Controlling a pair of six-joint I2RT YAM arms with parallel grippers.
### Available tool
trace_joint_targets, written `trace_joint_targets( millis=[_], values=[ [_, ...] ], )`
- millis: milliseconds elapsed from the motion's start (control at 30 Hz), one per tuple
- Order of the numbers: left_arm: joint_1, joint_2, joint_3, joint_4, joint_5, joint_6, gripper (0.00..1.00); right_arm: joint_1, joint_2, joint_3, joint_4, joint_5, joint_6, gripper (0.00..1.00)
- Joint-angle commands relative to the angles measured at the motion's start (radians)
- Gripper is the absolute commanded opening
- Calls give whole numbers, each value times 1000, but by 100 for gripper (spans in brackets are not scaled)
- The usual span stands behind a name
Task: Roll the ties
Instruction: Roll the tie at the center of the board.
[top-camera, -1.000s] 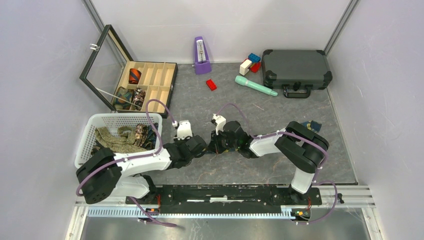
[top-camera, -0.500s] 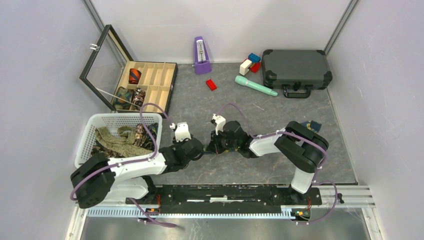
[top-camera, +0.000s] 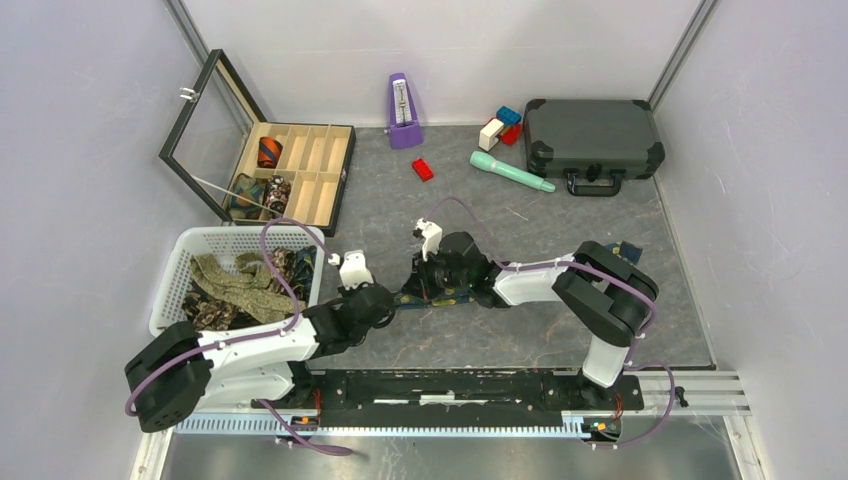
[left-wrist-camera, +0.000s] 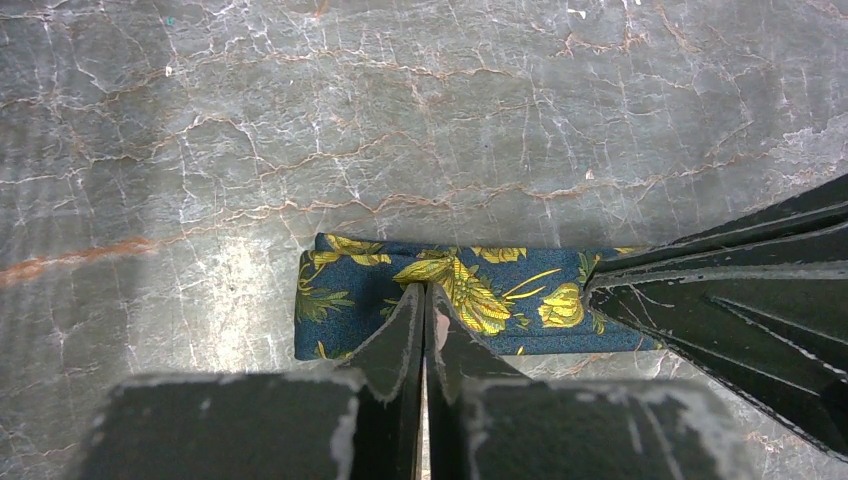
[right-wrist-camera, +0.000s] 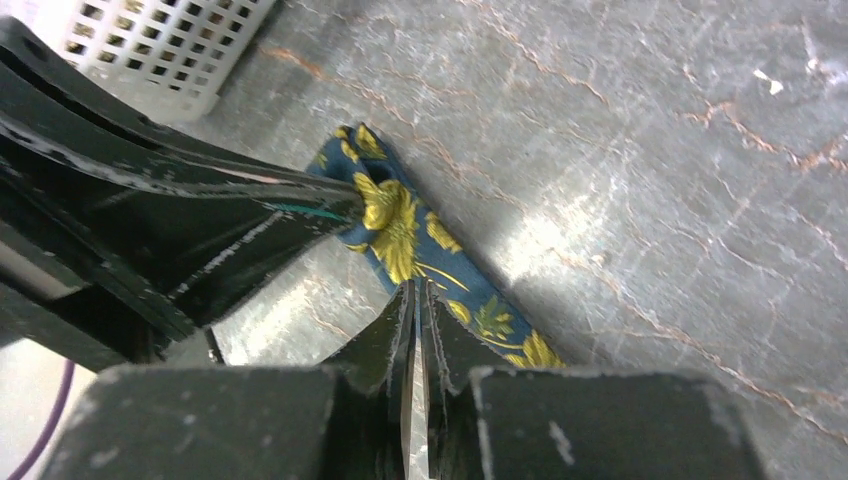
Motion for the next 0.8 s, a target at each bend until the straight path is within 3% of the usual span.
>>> trace_joint_targets(
  millis=[0, 767],
  values=[
    [-4, 3, -13, 44, -34, -3, 2, 14, -33, 66, 15, -26, 16, 11],
    [-4, -28, -51, 60, -34, -13, 2, 70, 219, 223, 72, -58, 108, 12]
  ],
)
